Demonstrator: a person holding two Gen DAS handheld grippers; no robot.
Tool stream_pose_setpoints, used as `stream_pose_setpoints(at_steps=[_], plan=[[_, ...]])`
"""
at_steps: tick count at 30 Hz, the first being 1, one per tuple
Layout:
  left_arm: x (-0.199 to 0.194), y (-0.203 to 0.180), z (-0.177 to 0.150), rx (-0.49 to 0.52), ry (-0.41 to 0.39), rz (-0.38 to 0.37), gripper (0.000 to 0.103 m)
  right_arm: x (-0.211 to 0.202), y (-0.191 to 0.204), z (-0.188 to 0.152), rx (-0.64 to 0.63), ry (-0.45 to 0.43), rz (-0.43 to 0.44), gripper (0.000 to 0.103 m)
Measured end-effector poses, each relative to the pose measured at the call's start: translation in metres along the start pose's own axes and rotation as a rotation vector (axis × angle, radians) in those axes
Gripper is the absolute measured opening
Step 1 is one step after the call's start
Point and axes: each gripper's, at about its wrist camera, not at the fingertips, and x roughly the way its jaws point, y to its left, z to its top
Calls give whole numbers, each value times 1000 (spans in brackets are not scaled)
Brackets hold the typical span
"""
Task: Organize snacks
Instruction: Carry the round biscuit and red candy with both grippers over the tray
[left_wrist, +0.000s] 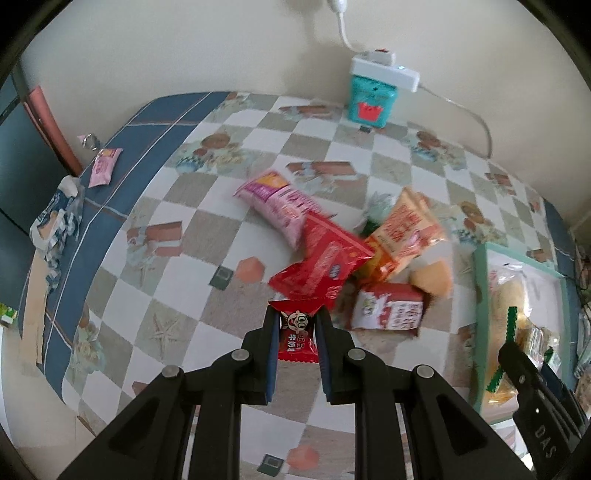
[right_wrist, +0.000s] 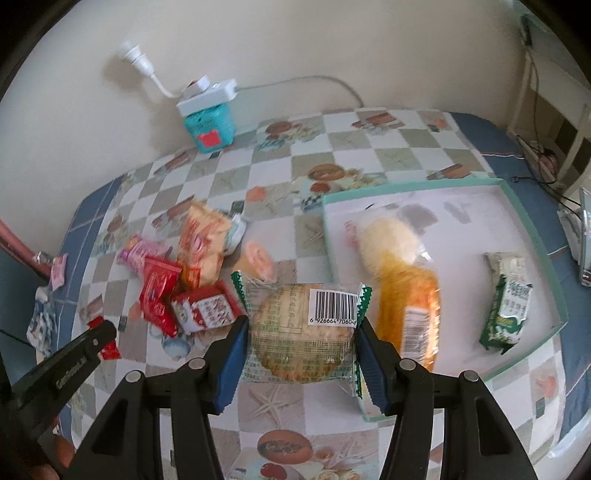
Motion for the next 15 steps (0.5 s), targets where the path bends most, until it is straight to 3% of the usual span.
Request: stream_pose_setpoints(at_steps=[9, 15], plan=[[-18, -56, 6, 94, -45, -43, 20, -6, -38, 19, 95, -39, -55, 59], [-27, -101, 12, 150, -70, -87, 20, -10, -80, 32, 157, -70, -180, 59]])
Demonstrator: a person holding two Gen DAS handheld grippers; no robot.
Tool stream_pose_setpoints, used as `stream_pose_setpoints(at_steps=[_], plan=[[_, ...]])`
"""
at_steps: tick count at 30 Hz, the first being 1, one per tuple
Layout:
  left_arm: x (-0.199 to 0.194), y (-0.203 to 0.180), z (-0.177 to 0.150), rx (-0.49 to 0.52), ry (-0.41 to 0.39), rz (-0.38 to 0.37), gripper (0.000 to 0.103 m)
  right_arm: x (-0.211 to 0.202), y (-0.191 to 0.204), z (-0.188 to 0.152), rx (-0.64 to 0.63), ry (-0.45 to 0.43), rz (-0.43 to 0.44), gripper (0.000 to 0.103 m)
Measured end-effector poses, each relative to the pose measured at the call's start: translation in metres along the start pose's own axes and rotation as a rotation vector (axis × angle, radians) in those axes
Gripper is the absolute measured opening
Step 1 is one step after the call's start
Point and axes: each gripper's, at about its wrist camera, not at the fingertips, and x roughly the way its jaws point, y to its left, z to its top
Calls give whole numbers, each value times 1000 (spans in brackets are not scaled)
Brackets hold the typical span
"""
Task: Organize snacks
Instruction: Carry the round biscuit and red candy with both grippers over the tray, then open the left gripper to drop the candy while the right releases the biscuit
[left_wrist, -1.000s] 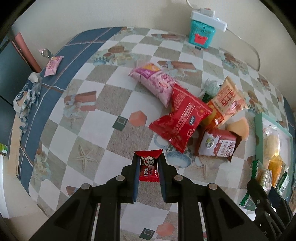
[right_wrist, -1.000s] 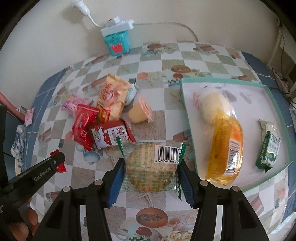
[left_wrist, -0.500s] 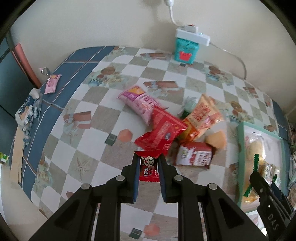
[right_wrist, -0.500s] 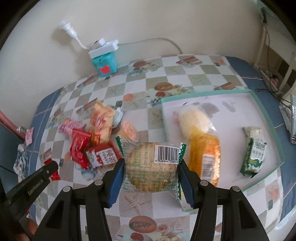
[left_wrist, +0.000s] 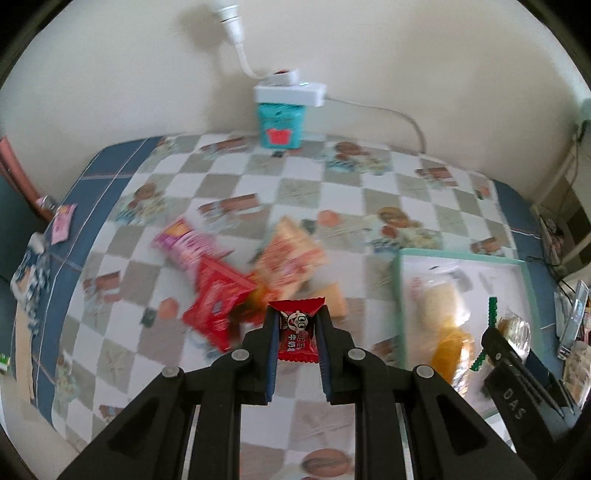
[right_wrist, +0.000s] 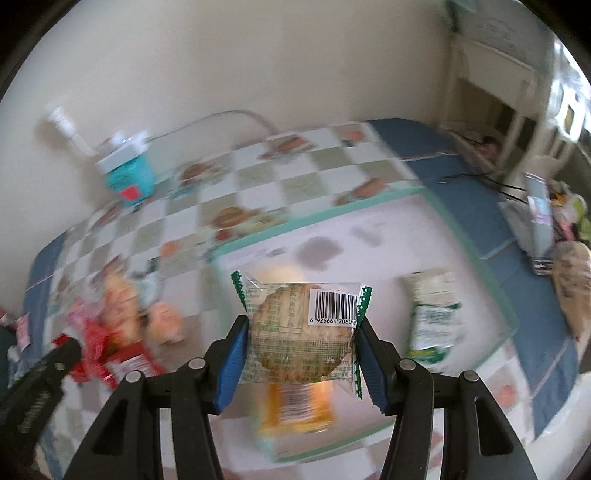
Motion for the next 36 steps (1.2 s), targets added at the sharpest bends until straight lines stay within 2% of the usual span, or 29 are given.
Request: stream_pose_setpoints(at_steps=[8, 13, 20, 29, 36], plan=[[3, -65, 7, 101, -19, -74, 20, 18, -54, 18, 100, 3, -93, 59], [10, -94, 11, 141, -14, -111, 20, 28, -68, 22, 123, 13, -114, 59], [22, -127, 13, 200, -1, -158, 20, 41, -87, 27, 138, 13, -198, 59], [44, -159, 13, 258, 15, -208, 20, 57, -103, 34, 178, 26, -217, 60], [61, -176, 11, 259, 24, -231, 20, 69, -113, 32, 208, 37, -230, 60]])
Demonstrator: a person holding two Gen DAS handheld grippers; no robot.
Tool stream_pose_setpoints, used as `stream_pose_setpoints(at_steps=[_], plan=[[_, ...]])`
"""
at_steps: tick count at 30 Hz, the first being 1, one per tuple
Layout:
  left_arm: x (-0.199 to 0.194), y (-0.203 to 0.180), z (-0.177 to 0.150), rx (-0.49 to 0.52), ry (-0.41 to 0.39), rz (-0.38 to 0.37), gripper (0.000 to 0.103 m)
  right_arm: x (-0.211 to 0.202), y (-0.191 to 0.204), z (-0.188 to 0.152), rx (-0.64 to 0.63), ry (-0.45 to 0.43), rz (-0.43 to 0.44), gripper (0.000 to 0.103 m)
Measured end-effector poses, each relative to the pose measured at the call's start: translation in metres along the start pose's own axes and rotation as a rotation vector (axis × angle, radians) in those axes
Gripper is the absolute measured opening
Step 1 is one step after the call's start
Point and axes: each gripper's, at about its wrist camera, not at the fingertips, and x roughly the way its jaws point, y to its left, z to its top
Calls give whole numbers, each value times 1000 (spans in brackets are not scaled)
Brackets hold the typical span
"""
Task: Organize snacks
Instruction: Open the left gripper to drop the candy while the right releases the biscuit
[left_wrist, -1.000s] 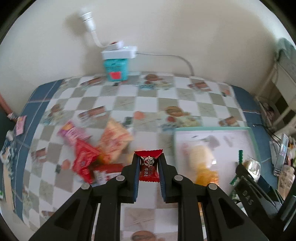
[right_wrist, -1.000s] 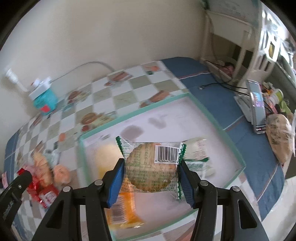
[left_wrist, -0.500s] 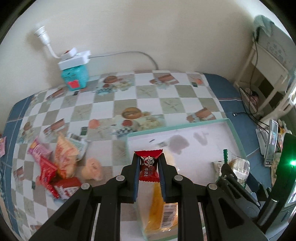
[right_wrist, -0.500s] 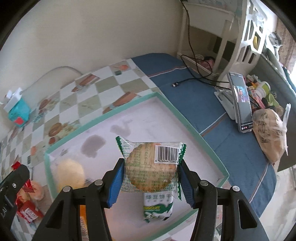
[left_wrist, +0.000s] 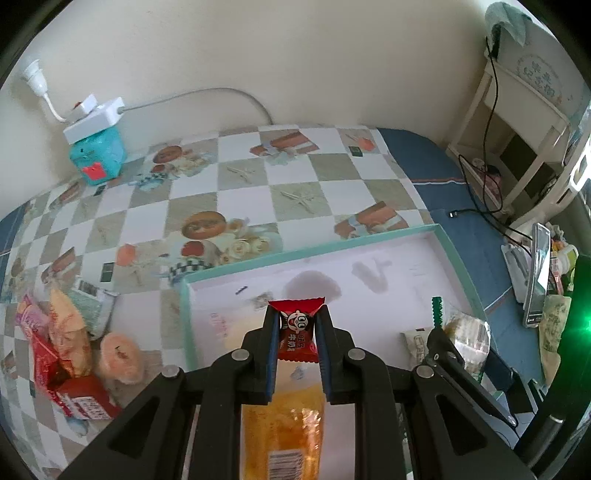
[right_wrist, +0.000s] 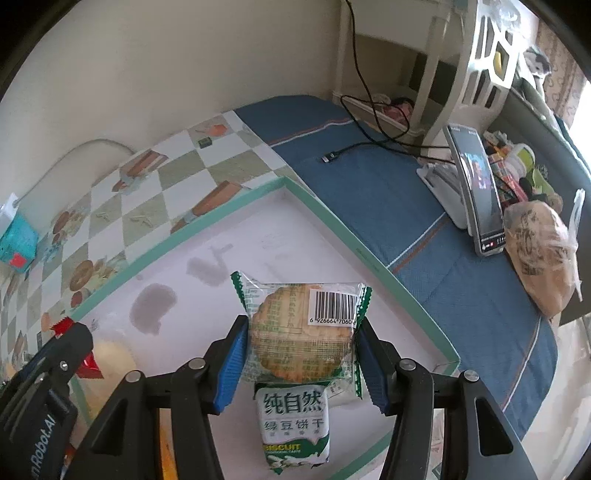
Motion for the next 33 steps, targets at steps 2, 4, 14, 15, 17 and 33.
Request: stream_pose_setpoints(at_steps=[2, 4, 14, 15, 17, 33], plan=[[3, -2, 0, 2, -2, -1, 20, 3, -3, 0, 8, 3, -7, 60], [4, -3, 0, -2, -3, -8, 20, 5, -4, 1, 10, 4, -5, 60], [6, -3, 0, -7, 2, -31, 20, 8, -6, 1, 19, 11, -9, 60], [7, -3, 0, -6, 3, -34, 20, 8, -6, 2, 21, 11, -9, 60], [8, -2, 0, -9, 7, -38, 20, 8, -6, 2, 23, 11, -8, 60], [7, 7, 2, -50, 46, -21, 65, 8, -7, 3, 26, 42, 6, 77]])
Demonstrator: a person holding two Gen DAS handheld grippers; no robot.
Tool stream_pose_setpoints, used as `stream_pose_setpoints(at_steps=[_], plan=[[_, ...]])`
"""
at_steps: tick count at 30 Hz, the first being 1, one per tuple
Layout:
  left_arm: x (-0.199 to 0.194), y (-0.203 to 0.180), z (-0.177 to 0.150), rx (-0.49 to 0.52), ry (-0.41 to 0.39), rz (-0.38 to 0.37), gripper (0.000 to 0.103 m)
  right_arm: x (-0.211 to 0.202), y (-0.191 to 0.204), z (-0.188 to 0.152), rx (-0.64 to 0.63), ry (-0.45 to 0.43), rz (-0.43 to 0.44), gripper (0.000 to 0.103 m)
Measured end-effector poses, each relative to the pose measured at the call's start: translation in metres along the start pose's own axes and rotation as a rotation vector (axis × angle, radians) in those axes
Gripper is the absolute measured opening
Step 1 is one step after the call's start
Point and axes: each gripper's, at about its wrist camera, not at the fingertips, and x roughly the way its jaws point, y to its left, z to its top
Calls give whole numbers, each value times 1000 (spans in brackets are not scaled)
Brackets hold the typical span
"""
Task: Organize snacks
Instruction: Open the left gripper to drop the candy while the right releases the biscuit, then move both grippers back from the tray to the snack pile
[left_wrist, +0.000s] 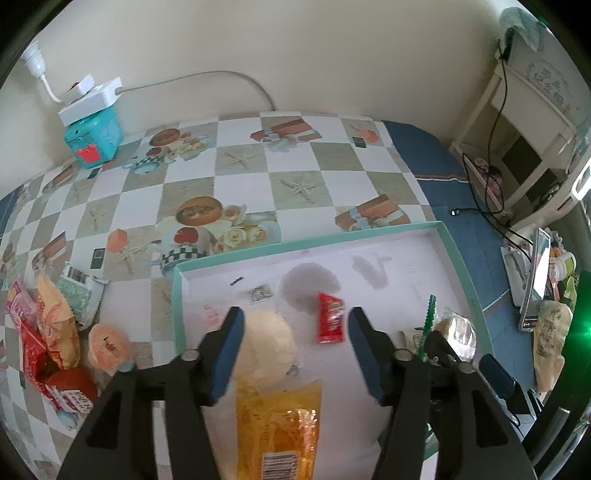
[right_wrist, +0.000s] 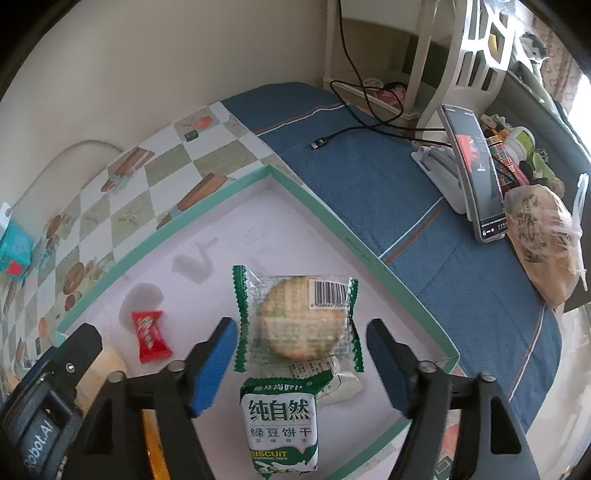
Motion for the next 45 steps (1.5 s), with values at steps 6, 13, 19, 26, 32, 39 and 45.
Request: stream_pose_setpoints(at_steps=[6, 13, 19, 26, 32, 39, 45], plan=[[-5, 14, 2, -29, 11, 79, 79, 0, 0, 0, 0, 7, 3, 103], [3, 32, -1, -58, 43, 172, 90, 3, 4, -1, -17, 23, 13, 103], [11, 43, -1, -85, 66, 209, 93, 4, 3, -1, -13, 29, 1, 103], [12, 47, -1, -88, 74, 214, 95, 3, 6, -2, -26, 38, 9, 103], [6, 54, 2, -91, 72, 204, 95, -6, 11, -3, -42, 34, 17, 103], [-34, 87, 6, -123, 2, 239, 95, -44, 32, -2, -81, -28, 107, 103], [-66, 147, -4, -237, -23, 302, 95, -66, 54, -8, -109, -44, 180, 103]])
